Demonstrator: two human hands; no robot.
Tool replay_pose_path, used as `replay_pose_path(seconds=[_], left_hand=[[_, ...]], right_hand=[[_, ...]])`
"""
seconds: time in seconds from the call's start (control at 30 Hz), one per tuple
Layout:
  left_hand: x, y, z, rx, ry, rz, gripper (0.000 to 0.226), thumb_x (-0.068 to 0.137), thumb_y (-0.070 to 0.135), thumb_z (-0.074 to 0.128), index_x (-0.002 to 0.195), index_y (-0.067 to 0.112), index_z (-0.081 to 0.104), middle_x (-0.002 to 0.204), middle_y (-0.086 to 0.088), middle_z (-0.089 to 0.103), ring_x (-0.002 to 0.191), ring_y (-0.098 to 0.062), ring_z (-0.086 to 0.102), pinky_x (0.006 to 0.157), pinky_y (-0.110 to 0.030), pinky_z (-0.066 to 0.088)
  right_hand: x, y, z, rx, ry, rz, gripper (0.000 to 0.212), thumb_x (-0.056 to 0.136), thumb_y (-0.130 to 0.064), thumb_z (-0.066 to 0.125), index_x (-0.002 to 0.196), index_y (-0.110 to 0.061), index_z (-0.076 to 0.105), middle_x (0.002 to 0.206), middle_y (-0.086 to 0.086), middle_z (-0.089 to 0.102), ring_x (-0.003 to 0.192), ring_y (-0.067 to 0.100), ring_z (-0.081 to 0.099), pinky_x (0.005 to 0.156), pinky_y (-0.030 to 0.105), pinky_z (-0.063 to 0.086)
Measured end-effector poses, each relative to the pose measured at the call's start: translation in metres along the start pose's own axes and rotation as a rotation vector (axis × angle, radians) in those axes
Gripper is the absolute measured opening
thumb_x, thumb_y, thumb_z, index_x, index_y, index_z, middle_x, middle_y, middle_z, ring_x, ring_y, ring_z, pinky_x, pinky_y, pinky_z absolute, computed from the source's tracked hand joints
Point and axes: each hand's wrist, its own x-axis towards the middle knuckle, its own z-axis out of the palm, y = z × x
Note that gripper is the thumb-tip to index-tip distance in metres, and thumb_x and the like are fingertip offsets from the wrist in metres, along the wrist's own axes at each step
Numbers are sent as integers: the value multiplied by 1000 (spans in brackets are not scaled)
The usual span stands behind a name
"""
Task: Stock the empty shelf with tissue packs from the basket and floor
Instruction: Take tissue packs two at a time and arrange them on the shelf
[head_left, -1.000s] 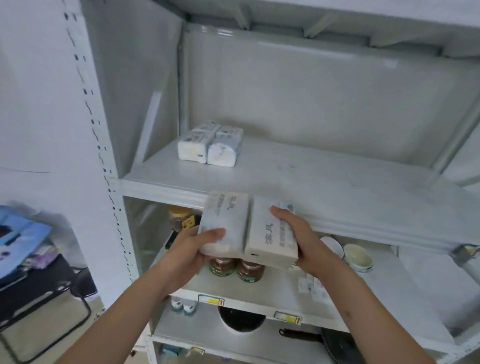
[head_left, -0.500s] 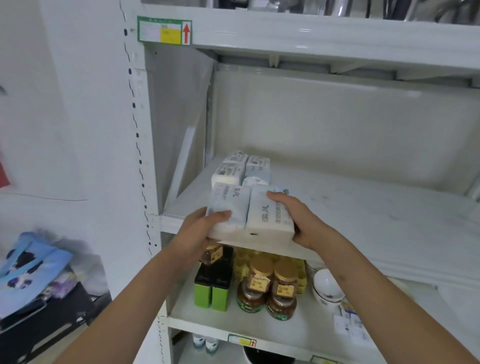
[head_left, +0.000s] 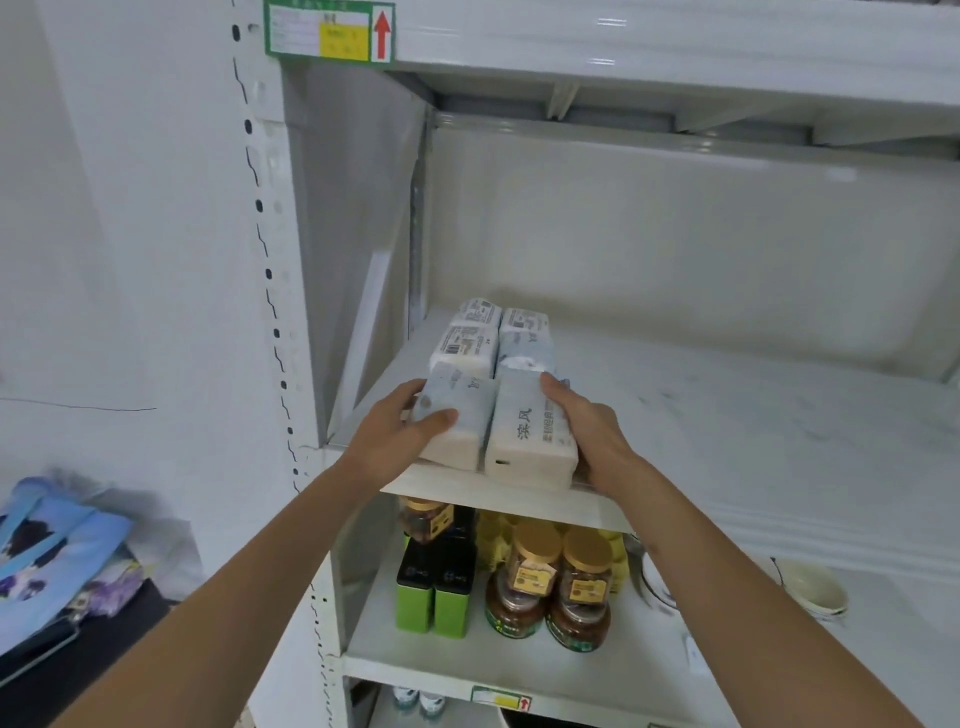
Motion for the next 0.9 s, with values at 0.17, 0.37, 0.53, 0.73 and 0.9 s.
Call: replay_pose_path(seconds=[0.17, 0.37, 0.53, 0.73, 0.9], left_hand=[[0, -15, -17, 43, -130, -1, 125, 55, 68, 88, 159, 38, 26, 135, 26, 53, 117, -1, 58, 94, -21, 48], [7, -21, -13, 139, -32, 10, 109, 59, 35, 99, 151, 37, 41, 129, 19, 64, 112, -6, 64, 105, -32, 50], [9, -25, -14, 122, -41, 32, 102, 59, 39, 98, 147, 36, 49, 131, 15, 68, 116, -10, 66, 104, -39, 54], [17, -21, -10, 251, -45, 59, 94, 65, 45, 94, 147, 32, 48, 135, 6, 64, 124, -23, 60, 109, -48, 49], [27, -18, -4, 451, -35, 80, 92, 75, 52, 86, 150, 25, 41, 140, 2, 59, 127, -24, 55, 106, -37, 43]], right_hand=[[-16, 16, -12, 38, -13, -202, 105, 67, -73, 77, 154, -28, 41, 144, 1, 61, 118, 20, 69, 101, 47, 58], [-23, 18, -7, -333, -152, -312, 122, 53, -66, 89, 157, -45, 30, 145, -15, 51, 127, 11, 58, 103, 40, 57], [-16, 19, -11, -373, -177, -314, 108, 55, -35, 99, 126, -79, 30, 117, -36, 59, 109, 1, 66, 77, 19, 61], [-14, 25, -3, -362, -21, -384, 100, 58, -33, 100, 134, -45, 35, 121, -30, 51, 107, -5, 57, 65, 4, 53], [-12, 27, 8, -463, 74, -414, 97, 65, -39, 96, 143, -39, 39, 126, -18, 60, 106, 5, 64, 75, 13, 56]])
